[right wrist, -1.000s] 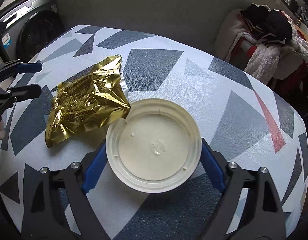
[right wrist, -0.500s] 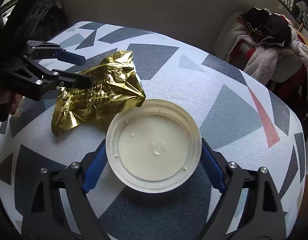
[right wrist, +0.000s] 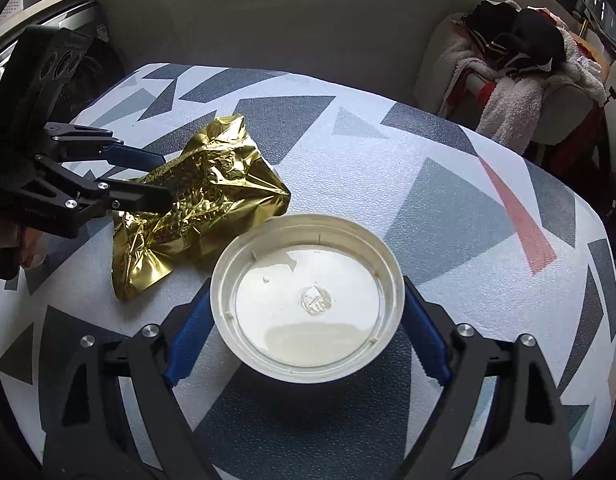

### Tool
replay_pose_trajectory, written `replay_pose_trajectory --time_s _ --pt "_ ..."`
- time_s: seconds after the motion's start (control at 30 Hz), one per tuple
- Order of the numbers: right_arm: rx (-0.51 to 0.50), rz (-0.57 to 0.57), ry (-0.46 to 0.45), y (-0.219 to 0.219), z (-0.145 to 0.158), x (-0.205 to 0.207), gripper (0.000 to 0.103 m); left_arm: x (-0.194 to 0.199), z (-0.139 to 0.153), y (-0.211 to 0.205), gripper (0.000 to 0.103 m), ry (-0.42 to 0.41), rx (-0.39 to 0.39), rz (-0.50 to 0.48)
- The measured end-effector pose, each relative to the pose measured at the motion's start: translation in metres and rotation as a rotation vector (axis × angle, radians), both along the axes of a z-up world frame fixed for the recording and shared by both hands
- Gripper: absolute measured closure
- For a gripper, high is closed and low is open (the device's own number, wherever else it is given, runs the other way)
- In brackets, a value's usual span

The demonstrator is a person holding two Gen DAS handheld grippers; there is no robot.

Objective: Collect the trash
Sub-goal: 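Grasp the white lid with the right tool while the left tool grasps the gold wrapper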

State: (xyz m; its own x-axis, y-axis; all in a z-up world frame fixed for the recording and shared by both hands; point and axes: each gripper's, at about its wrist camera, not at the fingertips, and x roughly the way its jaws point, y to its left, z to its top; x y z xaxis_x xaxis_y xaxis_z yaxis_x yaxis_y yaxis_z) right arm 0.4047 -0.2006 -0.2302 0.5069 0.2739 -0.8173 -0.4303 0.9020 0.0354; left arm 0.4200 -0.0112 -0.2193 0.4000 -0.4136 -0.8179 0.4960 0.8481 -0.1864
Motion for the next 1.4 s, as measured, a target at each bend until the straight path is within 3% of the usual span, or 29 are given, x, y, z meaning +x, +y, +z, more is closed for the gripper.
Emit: replay_pose_trajectory --time_s 0.03,0.1,0.2,0.3,0.47,0.57,0.7,0.9,1.03,1.1,1.2,1.4 --pt "0.013 -0.009 0.001 -0.002 0.002 -0.001 0.017 -0.004 0.002 0.000 0.056 -0.013 0.004 -0.003" --pt "0.029 -0.023 -0.004 -0.006 0.006 -0.007 0.017 -0.013 0.009 -0.003 0.094 -0.039 0.027 -0.028" --pt "0.042 -0.028 -0.020 -0.011 0.014 -0.021 0.017 -0.029 0.013 -0.012 0.098 -0.067 0.106 -0.065" --pt "0.062 -0.034 -0.028 -0.017 0.022 -0.037 0.017 -0.037 0.014 -0.006 0.098 -0.002 0.049 -0.038" --pt "0.072 -0.034 -0.039 -0.026 0.028 -0.059 0.017 -0.050 0.020 0.001 0.093 -0.002 0.043 0.005" --pt "0.086 -0.046 -0.034 -0.032 0.026 -0.066 0.017 -0.046 0.025 0.009 0.043 -0.030 0.031 0.066" --pt "0.106 -0.059 -0.033 -0.037 0.027 -0.068 0.017 -0.033 0.024 0.009 0.040 -0.036 0.039 0.094" --pt "0.110 -0.063 -0.035 -0.044 0.026 -0.067 0.017 -0.008 0.007 0.000 0.036 0.029 0.022 0.123" --pt "0.119 -0.076 -0.036 -0.052 0.026 -0.067 0.017 -0.010 0.001 -0.012 0.036 0.032 0.021 0.094" --pt "0.122 -0.082 -0.037 -0.054 0.026 -0.069 0.017 -0.013 0.002 -0.014 0.050 0.026 0.017 0.085" --pt "0.127 -0.090 -0.045 -0.054 0.029 -0.075 0.017 -0.019 0.008 -0.007 0.061 0.037 -0.012 0.097" --pt "0.150 -0.082 -0.085 -0.047 0.045 -0.102 0.017 -0.067 0.033 -0.005 0.064 -0.042 0.042 0.039"
